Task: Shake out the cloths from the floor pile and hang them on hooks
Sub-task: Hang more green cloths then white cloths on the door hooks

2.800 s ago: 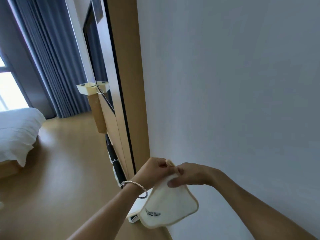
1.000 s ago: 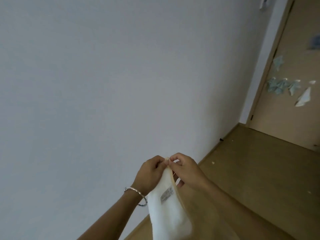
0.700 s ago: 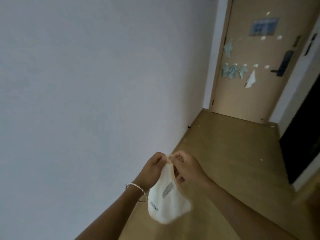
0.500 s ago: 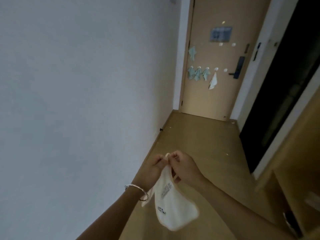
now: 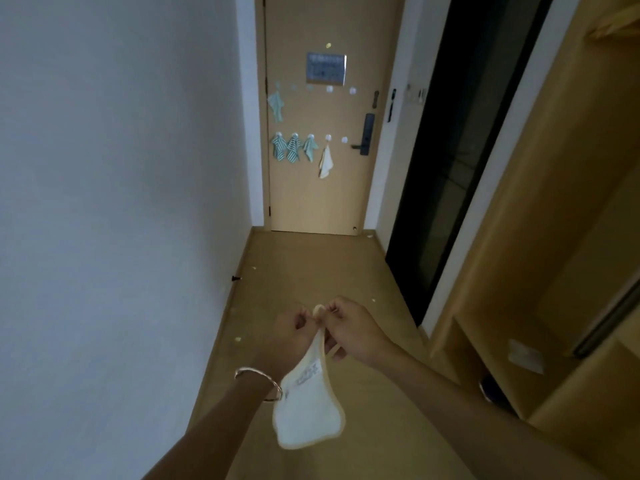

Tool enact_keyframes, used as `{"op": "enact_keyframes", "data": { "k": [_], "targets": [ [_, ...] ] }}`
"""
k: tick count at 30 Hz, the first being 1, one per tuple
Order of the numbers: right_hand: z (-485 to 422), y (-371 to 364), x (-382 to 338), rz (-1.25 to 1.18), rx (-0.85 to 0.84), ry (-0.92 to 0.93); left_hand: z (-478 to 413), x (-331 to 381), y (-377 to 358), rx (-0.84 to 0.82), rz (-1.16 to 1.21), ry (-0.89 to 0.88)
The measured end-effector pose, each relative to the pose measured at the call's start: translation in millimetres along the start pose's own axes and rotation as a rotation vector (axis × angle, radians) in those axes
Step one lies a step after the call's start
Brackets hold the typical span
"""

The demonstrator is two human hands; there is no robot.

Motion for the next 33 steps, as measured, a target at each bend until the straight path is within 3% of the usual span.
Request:
{"op": "enact_keyframes", "data": {
  "k": [3,7,14,23,30,33],
  "targets": [
    [-20,11,4,-0.005,0.052,-0.015,-27,-1,-10,-0.135,0.210,0.032],
    [-54,25,11,-0.034,0.093,-0.023,-65,-6,-18,-0.172,0.396,0.097],
    [-134,59,26,-0.052,0.053,-0.002,-139,11,-29,-0.211,0.389,0.205],
    [-246,156,31,-0.092,-0.017,0.098,-269,41,-68,-0.114,0.142,0.146],
    [-300,216,61,-0.112,0.026,0.091,-344,54,-105,0.016,-0.248,0.031],
    [-317,233,76,-0.087,0.062,0.081,-371,50,-121,0.038,-0.294,-0.007]
  ]
}}
Point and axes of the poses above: each hand's wrist, its own z-axis away from the middle knuckle, its own y-axis out of the back of the hand, x = y × z, the point moved 2 cm from there along -z, towards the middle knuckle, and after that the axes turned 4 degrees about -x, right-handed, at the moved point
